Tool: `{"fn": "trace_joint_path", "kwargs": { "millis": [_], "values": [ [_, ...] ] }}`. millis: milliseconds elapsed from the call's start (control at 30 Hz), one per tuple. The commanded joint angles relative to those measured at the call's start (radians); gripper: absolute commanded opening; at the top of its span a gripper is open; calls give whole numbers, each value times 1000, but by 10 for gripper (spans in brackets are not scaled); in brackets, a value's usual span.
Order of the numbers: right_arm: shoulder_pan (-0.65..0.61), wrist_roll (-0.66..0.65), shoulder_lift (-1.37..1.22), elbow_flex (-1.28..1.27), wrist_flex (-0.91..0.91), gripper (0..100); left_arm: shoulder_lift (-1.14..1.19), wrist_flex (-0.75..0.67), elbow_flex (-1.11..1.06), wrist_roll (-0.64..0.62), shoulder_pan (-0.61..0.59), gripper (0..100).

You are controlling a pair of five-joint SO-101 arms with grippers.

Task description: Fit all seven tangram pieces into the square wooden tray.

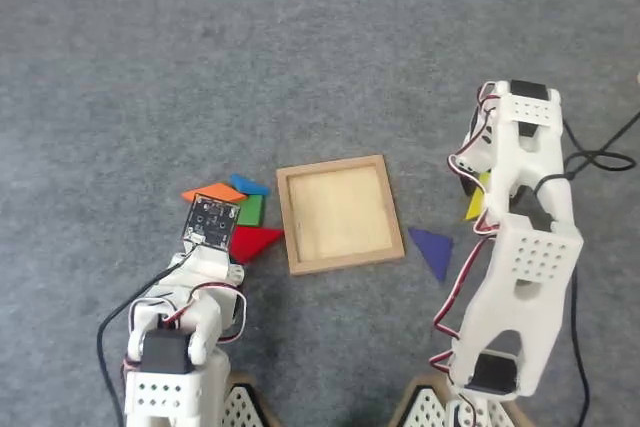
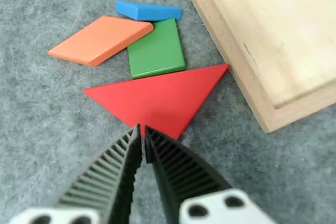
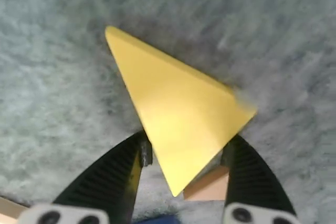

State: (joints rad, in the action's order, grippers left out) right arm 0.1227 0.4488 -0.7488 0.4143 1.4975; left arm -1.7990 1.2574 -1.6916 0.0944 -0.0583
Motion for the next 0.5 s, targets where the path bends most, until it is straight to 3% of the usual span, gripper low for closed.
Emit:
{"fn": "trace_joint_path", "kwargs": {
  "millis": [0,267,467],
  "values": [
    [33,-169,74,52,-39,177,-21,5,8,-9,-6,15],
    [99,-471,110,52,-36,181,-21,5,8,-9,-6,15],
    [117,-589,116,54,-38,186,-21,5,8,-9,-6,15]
  ]
}}
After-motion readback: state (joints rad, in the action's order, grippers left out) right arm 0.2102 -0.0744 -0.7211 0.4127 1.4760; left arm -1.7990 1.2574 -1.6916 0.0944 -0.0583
